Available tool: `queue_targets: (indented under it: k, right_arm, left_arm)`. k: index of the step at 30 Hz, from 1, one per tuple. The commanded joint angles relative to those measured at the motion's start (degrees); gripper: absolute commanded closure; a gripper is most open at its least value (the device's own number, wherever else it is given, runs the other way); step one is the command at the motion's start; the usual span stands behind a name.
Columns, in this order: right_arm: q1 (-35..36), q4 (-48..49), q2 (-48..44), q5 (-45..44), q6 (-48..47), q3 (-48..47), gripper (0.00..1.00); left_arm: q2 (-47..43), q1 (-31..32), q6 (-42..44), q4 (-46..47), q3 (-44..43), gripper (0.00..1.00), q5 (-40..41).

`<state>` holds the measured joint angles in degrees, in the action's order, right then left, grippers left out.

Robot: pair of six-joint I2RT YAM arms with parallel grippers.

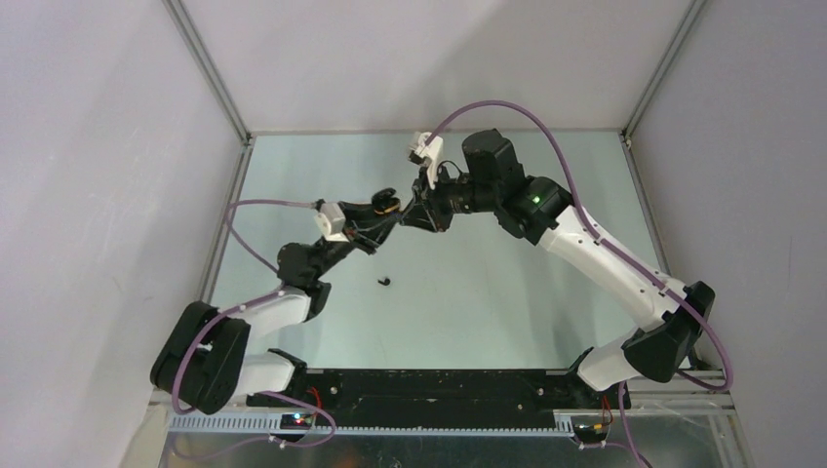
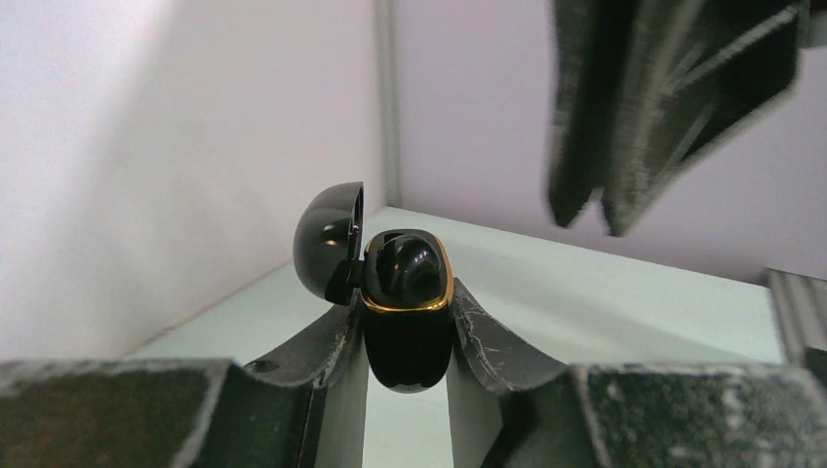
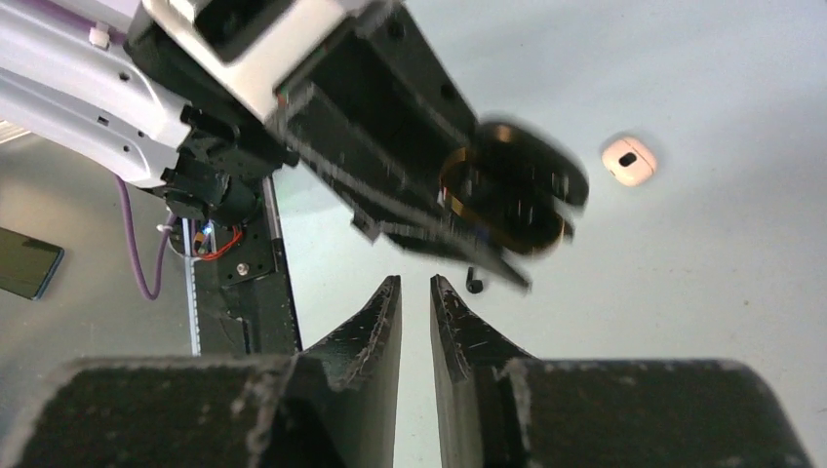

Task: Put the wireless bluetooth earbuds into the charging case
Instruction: Pick up the earbud from the center of the board.

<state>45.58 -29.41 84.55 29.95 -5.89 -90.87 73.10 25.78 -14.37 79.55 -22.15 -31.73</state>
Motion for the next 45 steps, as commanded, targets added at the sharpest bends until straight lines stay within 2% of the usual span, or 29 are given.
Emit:
queue_targets:
  k: [1,6,11,16,22,27,33,45]
  right_arm:
    - [-2.35,1.38,-2.79,1.26,-2.86,-1.29,0.78]
    - [-5.74,6.0,0.31,-1.08,-5.05,3.65,0.67]
    - [-5.43,5.04,11.93,-3.63,-5.51,3.71,0.63]
    - [-3.89,4.08,24.69,-2.11,2.33,-0.6,0.6]
    - [-3.62,-1.26,37.02,-1.68,14.03,-9.51,0.55]
    - [-3.73,0.15,40.77,2.39,21.39,-7.2,0.49]
    - [-2.48,2.27,42.68,6.39,26.45,-5.28,0.48]
    - [-1.45,5.26,43.15,5.33,31.55,0.13,0.56]
  left_arm:
    - [-4.94,-7.08,-1.06,2.43,-0.42,1.0,0.94]
    - [-8.89,-14.81,0.6,-0.64,0.09,1.0,-0.32]
    - [-13.85,-19.22,3.36,-5.59,0.32,1.0,-2.87]
    - [-18.98,-21.57,6.57,-11.15,2.72,1.0,-6.3]
    - [-21.08,-21.99,6.15,-9.91,5.12,1.0,-8.88]
    - [-21.28,-22.01,4.96,-7.39,5.87,1.0,-10.82]
    - [-20.44,-21.95,4.12,-5.16,6.42,1.0,-11.68]
    - [-20.06,-21.91,3.4,-1.91,7.45,1.0,-12.29]
